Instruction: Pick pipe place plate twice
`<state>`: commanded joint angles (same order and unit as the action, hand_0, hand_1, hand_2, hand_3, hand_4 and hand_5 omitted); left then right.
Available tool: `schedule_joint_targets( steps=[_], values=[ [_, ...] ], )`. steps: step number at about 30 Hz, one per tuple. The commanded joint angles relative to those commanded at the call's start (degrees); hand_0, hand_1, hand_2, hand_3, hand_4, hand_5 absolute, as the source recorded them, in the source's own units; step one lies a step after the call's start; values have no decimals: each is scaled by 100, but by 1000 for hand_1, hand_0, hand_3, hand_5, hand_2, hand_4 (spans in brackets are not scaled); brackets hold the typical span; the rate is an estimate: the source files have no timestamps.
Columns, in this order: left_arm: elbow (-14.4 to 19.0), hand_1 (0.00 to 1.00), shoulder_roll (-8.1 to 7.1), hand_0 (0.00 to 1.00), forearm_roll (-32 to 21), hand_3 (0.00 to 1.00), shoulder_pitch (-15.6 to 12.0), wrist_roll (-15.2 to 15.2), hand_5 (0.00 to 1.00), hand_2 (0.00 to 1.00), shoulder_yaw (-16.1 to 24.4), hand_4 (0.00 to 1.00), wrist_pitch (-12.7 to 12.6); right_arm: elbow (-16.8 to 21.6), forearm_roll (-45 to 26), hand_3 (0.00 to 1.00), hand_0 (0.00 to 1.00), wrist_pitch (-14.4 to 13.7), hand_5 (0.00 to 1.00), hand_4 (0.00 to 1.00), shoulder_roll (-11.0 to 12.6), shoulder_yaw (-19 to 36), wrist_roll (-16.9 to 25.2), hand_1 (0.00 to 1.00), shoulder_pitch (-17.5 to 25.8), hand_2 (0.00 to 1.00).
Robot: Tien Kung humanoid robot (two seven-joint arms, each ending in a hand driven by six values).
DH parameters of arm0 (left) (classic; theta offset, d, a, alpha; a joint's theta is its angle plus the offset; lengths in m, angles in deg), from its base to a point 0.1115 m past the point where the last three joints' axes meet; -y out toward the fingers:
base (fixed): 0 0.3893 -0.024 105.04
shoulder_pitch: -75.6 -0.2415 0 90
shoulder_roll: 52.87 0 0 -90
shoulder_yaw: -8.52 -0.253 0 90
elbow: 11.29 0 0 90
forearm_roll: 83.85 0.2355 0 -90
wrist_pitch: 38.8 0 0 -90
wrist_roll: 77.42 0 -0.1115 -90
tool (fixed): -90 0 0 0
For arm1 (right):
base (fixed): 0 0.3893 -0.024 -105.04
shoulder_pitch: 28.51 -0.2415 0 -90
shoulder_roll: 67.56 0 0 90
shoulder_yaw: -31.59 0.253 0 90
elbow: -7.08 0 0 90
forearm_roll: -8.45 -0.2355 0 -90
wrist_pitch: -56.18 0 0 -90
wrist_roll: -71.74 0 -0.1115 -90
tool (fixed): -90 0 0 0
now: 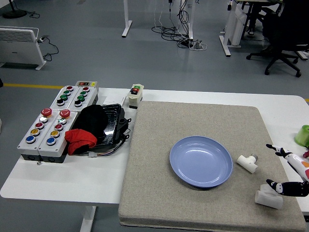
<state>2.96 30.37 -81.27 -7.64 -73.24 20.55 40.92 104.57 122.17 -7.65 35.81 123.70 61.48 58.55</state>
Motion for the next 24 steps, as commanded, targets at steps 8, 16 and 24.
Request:
schedule_joint_targets(
  steps=[8,16,24],
  values=[
    [-1,578,1,619,-1,587,8,7,998,506,4,271,-1,-50,-8,998,998,301,282,805,43,-125,-223,958,28,998],
    [-2,579,3,619,22,587,10,23,998,504,21,271,1,-116,194,998,998,492,247,811,30,-207,-196,961,11,998],
    [-3,580,5,620,30,586,8,32,998,504,26,271,2,-297,495,998,998,517,172,785,18,-268,-151,966,-28,998]
  ],
)
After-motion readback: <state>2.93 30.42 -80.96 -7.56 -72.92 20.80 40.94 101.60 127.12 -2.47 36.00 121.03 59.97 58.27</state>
